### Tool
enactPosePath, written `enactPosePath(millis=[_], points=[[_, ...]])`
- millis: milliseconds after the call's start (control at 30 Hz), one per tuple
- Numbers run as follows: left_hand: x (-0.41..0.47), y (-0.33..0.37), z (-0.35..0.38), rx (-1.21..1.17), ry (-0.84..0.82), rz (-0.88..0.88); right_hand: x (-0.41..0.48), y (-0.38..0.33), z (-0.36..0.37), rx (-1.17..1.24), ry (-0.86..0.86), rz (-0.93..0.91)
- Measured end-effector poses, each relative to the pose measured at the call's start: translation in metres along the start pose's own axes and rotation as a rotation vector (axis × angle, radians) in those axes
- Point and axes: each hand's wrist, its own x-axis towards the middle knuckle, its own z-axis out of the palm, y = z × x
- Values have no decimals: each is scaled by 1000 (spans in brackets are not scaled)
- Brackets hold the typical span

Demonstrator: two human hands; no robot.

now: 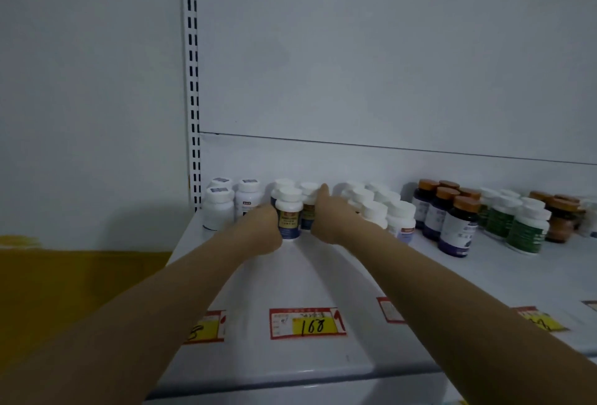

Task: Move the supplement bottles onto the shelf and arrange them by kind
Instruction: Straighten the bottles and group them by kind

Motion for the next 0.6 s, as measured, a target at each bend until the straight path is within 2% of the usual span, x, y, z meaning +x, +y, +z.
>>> enactPosePath(millis=[133,300,433,500,600], points=[[10,3,7,-36,25,-108,11,7,8,110,-32,-16],[25,10,13,68,-25,-47,24,8,14,244,-78,48],[32,10,17,109,-13,7,27,9,14,326,-20,96],[36,7,20,99,-1,10,26,10,15,328,42,54],[41,3,23,26,20,-2,31,10,15,286,22,98]])
